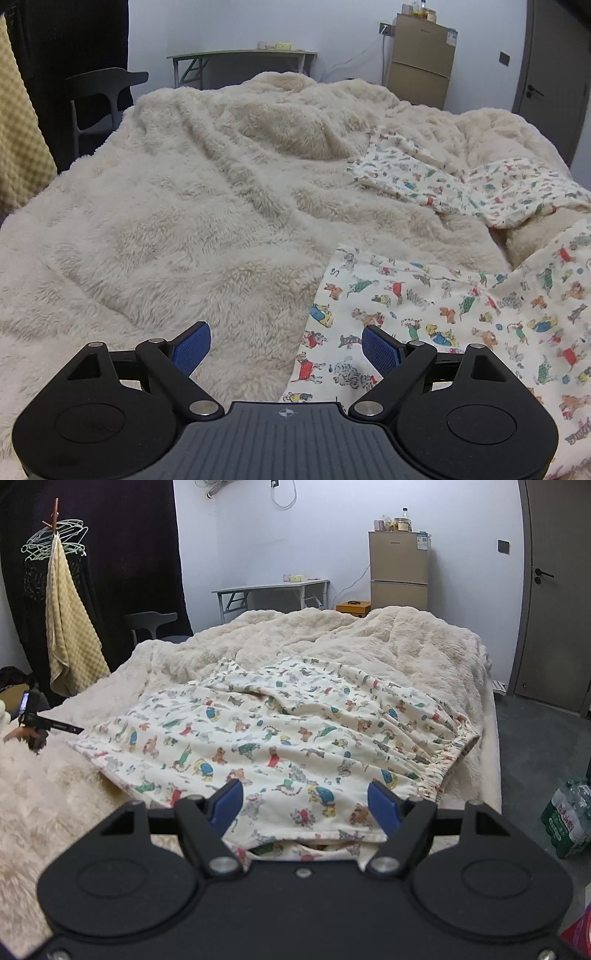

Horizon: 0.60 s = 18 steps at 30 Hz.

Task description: Fold clothes

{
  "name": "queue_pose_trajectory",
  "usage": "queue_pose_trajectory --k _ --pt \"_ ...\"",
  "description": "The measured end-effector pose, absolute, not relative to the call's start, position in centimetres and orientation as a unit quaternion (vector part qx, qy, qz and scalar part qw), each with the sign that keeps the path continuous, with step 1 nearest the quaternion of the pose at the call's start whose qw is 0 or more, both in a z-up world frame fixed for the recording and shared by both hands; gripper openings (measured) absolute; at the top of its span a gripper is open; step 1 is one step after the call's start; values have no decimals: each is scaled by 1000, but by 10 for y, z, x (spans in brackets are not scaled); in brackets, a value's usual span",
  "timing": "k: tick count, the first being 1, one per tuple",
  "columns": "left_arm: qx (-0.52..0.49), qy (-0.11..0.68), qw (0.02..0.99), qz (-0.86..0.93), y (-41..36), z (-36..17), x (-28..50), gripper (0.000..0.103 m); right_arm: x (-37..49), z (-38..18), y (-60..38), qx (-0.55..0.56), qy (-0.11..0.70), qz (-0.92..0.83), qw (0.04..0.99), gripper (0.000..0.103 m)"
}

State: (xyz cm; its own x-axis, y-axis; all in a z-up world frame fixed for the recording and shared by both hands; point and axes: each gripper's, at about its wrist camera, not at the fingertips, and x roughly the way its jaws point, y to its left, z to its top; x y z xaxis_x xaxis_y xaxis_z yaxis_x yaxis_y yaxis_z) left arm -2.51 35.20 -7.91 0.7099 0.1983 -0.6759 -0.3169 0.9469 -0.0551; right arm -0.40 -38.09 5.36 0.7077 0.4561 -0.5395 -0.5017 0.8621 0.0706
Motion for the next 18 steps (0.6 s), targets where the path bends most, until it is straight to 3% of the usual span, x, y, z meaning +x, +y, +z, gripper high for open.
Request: queue_pose_trajectory --k 7,15,16,17,18 --pt "-116 327 929 129 363 -74 3 86 2 50 -381 -39 291 249 923 73" --pt "-53 412 908 59 345 -105 89 85 -2 48 -378 -70 297 241 921 73" --pt "-59 423 903 57 347 -112 101 82 -4 48 -377 -78 296 245 920 73" --pt "-64 429 899 55 349 -116 106 72 -5 48 -377 -85 295 247 919 73" --pt "-64 435 897 53 350 -121 114 54 -7 47 -376 -92 293 249 919 73"
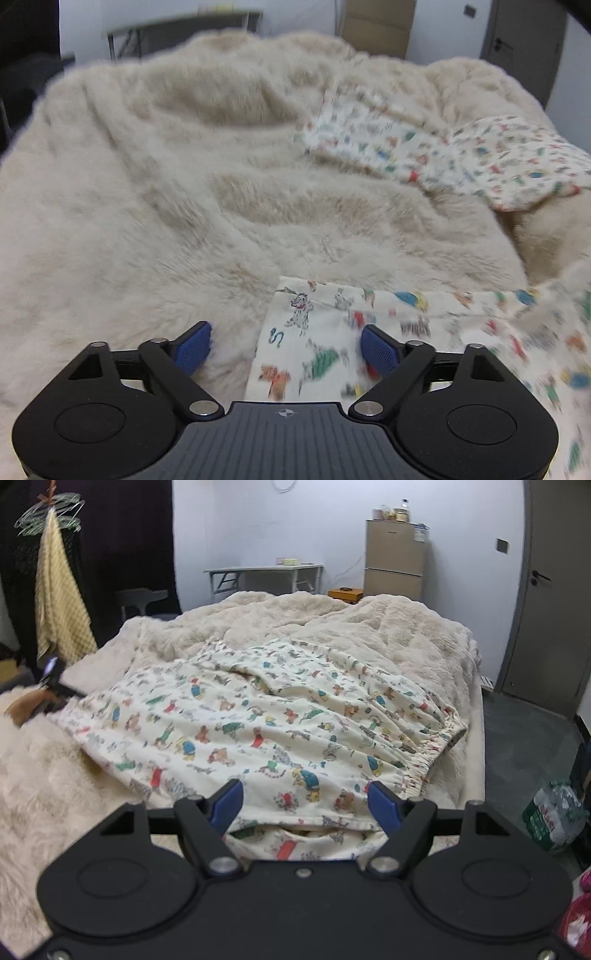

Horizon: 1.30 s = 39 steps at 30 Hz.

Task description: Fold clothes

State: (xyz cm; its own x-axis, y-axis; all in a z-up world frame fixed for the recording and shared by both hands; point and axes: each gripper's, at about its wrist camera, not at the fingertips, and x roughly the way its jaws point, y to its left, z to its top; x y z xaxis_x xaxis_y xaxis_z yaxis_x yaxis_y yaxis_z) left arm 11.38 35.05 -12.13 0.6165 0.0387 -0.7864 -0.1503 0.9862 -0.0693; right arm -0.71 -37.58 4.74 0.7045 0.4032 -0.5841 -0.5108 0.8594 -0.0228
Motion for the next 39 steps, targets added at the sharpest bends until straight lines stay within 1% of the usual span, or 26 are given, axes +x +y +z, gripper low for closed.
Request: queue_pose_trajectory --k 1,2,3,4,5,10,12,13,14,15,16,17,19,20,21,23,24,28,32,33,34,35,36,38,39 --pt "-55 435 897 49 349 -122 118 44 -9 47 -375 -98 291 251 918 73" --pt "-46 435 898 43 348 -122 121 27 -10 47 -375 -102 290 252 918 73" --pt "-36 435 899 38 346 -120 123 15 -10 48 -374 -103 289 253 917 73" --pt "-25 432 901 40 345 -114 125 9 -10 49 -373 -103 289 255 917 73" --pt "-13 425 904 50 345 -105 127 6 -10 49 -373 -102 288 255 917 73" --pt "2 382 914 133 364 -66 136 5 -9 50 -375 -99 287 255 918 73" --pt "7 379 913 154 369 -57 143 6 -9 51 -375 -96 287 254 919 73" --pt "15 384 910 157 369 -55 147 7 -9 51 -376 -96 286 254 919 73" --pt "26 394 906 155 366 -55 152 14 -10 51 -375 -96 286 254 919 73" --pt "40 405 900 154 363 -57 157 26 -10 51 -375 -97 285 253 919 73" --pt "56 414 894 161 359 -62 161 32 -11 52 -375 -99 285 253 919 73" --pt "62 416 891 173 358 -66 159 41 -11 52 -375 -100 284 253 920 73" --pt "29 410 895 175 368 -67 144 46 -12 53 -375 -102 283 252 920 73" --pt "-3 406 898 169 376 -66 131 54 -13 53 -376 -102 282 252 920 73" --pt "-43 400 902 158 387 -65 112 66 -13 53 -379 -100 280 253 921 73" --pt "-90 392 905 138 400 -65 81 75 -12 54 -380 -96 280 252 921 73" --pt "-98 394 905 128 402 -68 69 77 -12 54 -380 -95 280 250 922 73" --pt "-130 390 909 68 399 -85 -3 77 -12 54 -377 -99 281 252 921 73" --pt "-165 380 910 9 383 -116 -30 77 -13 54 -373 -105 280 257 919 73" --pt "-162 378 912 3 378 -123 -29 70 -14 55 -373 -108 279 259 918 73" --pt "-155 376 913 4 375 -125 -28 58 -15 55 -373 -114 278 263 917 73" --pt "-147 370 917 8 373 -126 -26 29 -18 55 -372 -122 276 269 915 73" --pt "-146 363 920 13 373 -125 -24 10 -22 55 -371 -131 273 277 912 73" --pt "-165 332 928 31 384 -116 -30 4 -30 55 -369 -149 267 295 905 73" --pt "-168 317 932 49 390 -110 -34 3 -35 54 -367 -162 260 308 901 73"
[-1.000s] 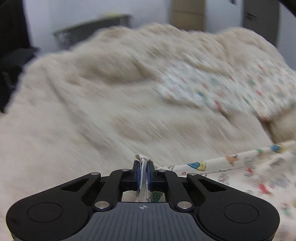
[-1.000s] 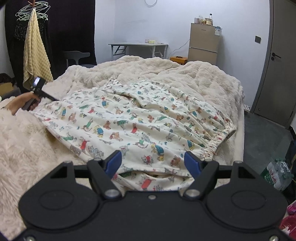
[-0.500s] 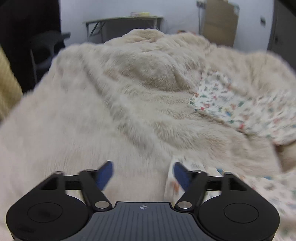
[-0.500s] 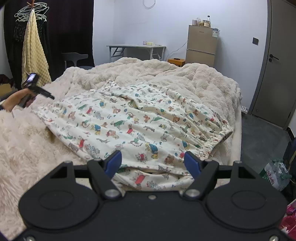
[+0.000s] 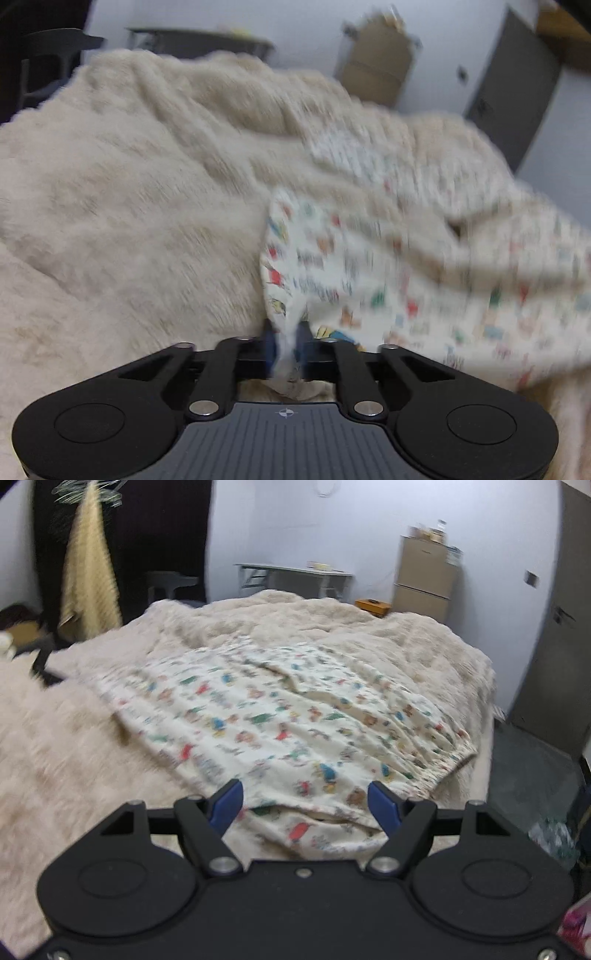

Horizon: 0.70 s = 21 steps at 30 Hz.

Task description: Fold clothes

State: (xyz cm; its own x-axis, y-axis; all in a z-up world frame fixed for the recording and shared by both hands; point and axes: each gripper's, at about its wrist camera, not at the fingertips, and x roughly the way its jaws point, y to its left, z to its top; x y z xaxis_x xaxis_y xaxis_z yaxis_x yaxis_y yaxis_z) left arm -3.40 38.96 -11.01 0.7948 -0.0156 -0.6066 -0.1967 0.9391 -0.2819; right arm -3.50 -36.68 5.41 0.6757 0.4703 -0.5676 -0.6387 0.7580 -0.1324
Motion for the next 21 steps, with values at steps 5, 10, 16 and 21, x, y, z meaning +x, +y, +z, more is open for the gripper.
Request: queue_pose_trajectory --k 5,10,16,21 --pt "-116 298 938 135 393 -85 -44 18 -66 48 -346 -253 211 366 870 73" --pt "-22 267 955 129 347 -44 -54 50 -70 38 -328 -307 182 364 860 72" --pt "87 228 968 -56 267 -11 -77 62 -58 20 -323 -327 186 348 858 59" --pt "221 242 924 -194 213 -46 -95 78 -51 5 -327 -331 181 340 861 62"
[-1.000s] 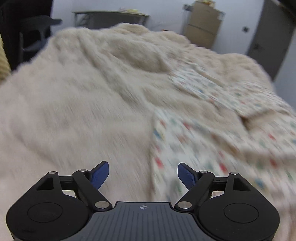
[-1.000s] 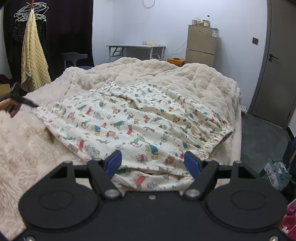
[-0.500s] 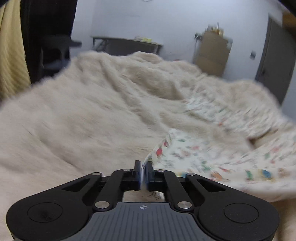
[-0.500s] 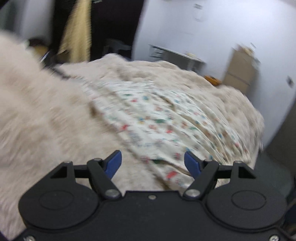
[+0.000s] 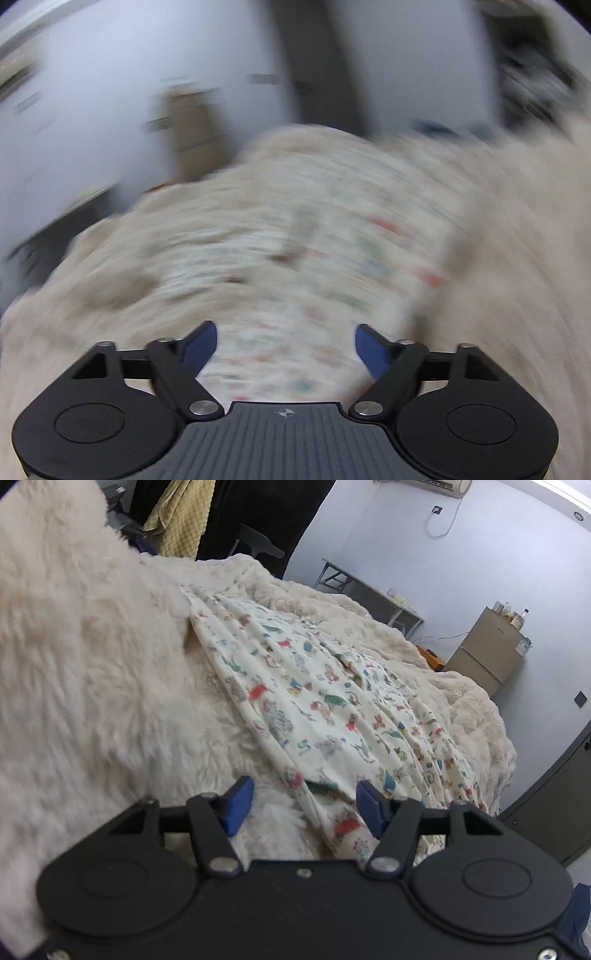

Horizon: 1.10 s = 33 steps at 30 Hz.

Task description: Fold clothes

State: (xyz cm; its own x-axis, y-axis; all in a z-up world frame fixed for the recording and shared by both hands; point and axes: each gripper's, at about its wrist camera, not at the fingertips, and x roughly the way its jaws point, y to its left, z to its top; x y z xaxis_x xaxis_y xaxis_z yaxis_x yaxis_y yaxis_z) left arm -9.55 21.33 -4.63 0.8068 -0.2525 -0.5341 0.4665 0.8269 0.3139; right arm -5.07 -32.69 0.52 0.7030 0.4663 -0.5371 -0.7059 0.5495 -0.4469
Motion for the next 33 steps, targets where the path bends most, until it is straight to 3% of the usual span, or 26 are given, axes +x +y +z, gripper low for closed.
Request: queue_pose_trajectory --k 4,5,6,7,9,12,14,19,23,25,26,27,28,30,33 --pt "251 240 916 -202 193 -66 -82 78 -49 1 -319 -342 148 331 867 57" --pt "249 232 920 -194 193 -65 -79 72 -50 0 -317 -345 136 330 868 54" --pt "248 217 927 -179 191 -63 -75 59 -50 0 -314 -347 127 329 869 48" --pt "250 190 936 -157 188 -60 -74 52 -50 -1 -312 -349 123 330 868 36" --pt "240 132 951 -143 180 -51 -74 23 -50 0 -312 -347 117 335 868 15" --pt "245 98 949 -171 171 -47 -81 1 -51 6 -316 -342 106 340 870 9" --pt "250 91 948 -176 172 -46 -83 1 -54 14 -322 -332 102 345 872 8" --pt "217 73 956 -182 202 -34 -94 0 -74 38 -331 -337 90 363 864 7" --pt "239 116 940 -216 202 -30 -109 1 -100 54 -323 -372 99 380 841 7" --pt "236 148 932 -230 202 -29 -114 12 -114 59 -317 -398 114 390 823 8" --pt "231 158 931 -233 204 -30 -113 28 -119 56 -313 -413 118 388 815 10" --pt "220 163 934 -231 210 -30 -112 52 -122 56 -314 -418 117 388 813 16" --pt "209 168 936 -229 215 -30 -111 58 -123 58 -318 -414 112 389 816 28" --pt "161 151 948 -231 234 -24 -114 61 -123 63 -326 -399 103 388 825 47" --pt "79 103 962 -239 262 -13 -120 76 -114 84 -364 -301 72 389 867 63"
